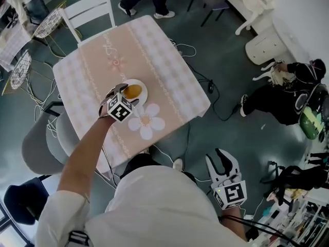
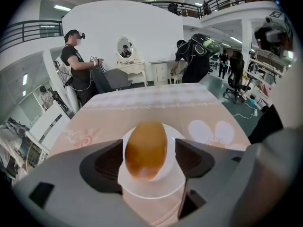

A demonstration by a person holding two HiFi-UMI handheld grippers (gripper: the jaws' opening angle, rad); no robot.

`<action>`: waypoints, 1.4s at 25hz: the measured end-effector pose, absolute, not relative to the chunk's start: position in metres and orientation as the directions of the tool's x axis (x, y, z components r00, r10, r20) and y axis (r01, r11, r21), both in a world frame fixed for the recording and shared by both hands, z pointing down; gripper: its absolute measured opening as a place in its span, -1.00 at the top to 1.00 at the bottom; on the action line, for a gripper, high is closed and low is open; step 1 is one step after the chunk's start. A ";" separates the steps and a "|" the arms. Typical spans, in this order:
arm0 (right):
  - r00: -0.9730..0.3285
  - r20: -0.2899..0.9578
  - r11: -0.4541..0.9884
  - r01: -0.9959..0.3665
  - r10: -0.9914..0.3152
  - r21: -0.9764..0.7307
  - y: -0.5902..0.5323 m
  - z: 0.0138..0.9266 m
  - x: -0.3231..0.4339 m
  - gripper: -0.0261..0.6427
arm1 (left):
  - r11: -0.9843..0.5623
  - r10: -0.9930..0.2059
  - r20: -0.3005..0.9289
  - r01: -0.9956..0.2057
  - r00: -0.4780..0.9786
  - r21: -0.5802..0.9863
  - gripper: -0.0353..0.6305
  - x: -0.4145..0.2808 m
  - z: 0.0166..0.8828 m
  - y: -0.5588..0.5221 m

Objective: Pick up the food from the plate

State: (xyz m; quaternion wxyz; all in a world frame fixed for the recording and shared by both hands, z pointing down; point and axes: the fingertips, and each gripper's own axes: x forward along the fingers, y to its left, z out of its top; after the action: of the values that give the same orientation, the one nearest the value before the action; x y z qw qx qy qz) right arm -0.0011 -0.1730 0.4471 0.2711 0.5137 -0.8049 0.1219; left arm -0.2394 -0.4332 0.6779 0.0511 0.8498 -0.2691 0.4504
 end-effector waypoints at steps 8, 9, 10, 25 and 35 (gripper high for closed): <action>-0.294 0.592 0.421 -0.903 -0.751 0.086 -0.164 0.448 0.004 0.48 | -0.829 -0.453 0.815 -0.507 0.362 -0.235 -0.11 -0.248 0.697 -0.450; -0.296 0.592 0.424 -0.901 -0.750 0.087 -0.163 0.449 0.005 0.48 | -0.828 -0.454 0.814 -0.509 0.363 -0.235 -0.11 -0.248 0.697 -0.450; -0.299 0.591 0.428 -0.900 -0.750 0.088 -0.162 0.449 0.006 0.48 | -0.825 -0.456 0.810 -0.515 0.368 -0.231 -0.10 -0.248 0.695 -0.449; -0.419 0.526 0.524 -0.849 -0.740 0.060 -0.152 0.450 0.030 0.48 | -0.712 -0.574 0.699 -0.681 0.427 -0.169 -0.08 -0.240 0.606 -0.397; -0.507 0.471 0.597 -0.801 -0.722 0.053 -0.125 0.444 0.067 0.48 | -0.638 -0.646 0.568 -0.769 0.510 -0.035 -0.08 -0.202 0.510 -0.311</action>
State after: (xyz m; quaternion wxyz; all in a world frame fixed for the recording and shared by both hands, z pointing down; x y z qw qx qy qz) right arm 0.0672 -0.1246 0.4443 0.2286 0.4408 -0.8637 0.0862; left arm -0.2025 -0.3110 0.5098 0.1117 0.8617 -0.4105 0.2766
